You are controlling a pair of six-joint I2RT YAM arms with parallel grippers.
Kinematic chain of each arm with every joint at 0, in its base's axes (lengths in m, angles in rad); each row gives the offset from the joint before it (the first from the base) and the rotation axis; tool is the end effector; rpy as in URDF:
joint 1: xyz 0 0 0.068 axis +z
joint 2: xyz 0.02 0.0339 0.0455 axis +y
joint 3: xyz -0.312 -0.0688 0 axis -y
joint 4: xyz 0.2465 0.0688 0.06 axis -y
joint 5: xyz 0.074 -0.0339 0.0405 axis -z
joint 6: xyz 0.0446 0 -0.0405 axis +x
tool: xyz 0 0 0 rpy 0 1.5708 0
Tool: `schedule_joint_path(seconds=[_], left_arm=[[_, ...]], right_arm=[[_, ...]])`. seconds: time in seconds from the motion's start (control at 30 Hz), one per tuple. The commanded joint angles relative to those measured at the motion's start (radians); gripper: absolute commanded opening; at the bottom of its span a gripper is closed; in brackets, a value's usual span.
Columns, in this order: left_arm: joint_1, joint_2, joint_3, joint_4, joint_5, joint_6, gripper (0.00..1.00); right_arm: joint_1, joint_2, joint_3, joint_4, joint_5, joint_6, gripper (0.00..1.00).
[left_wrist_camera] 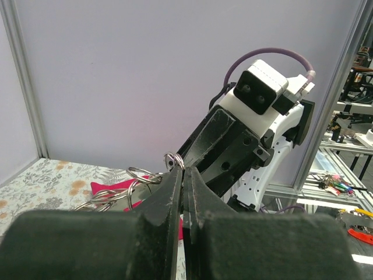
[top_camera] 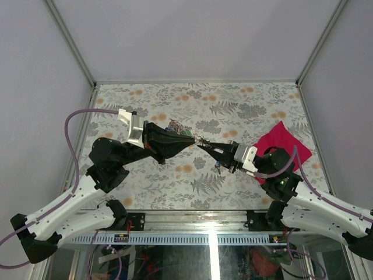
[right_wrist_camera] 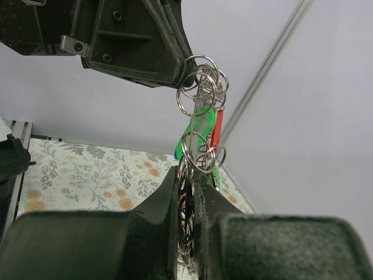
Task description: Put the keys on the keyring
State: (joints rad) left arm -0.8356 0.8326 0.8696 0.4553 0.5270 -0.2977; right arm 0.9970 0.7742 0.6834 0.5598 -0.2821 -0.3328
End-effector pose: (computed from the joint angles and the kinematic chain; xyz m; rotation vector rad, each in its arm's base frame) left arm 0.0862 -0.1288 0.4666 0.7960 0.9596 -1.2784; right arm 0.0721 0.1345 0.4218 -0.8968 0.7234 0.7465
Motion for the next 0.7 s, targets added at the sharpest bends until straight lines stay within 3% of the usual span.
schedule_joint_path(seconds=[0.0, 0.67], left_arm=[[-0.001, 0.015, 0.038, 0.027, 0.074, -0.007, 0.0], [-0.002, 0.019, 0.031, 0.016, 0.061, -0.018, 0.0]], right_arm=[[0.006, -0.022, 0.052, 0.066, 0.009, -0.001, 0.02], [0.007, -0.033, 0.052, 0.051, 0.016, -0.001, 0.03]])
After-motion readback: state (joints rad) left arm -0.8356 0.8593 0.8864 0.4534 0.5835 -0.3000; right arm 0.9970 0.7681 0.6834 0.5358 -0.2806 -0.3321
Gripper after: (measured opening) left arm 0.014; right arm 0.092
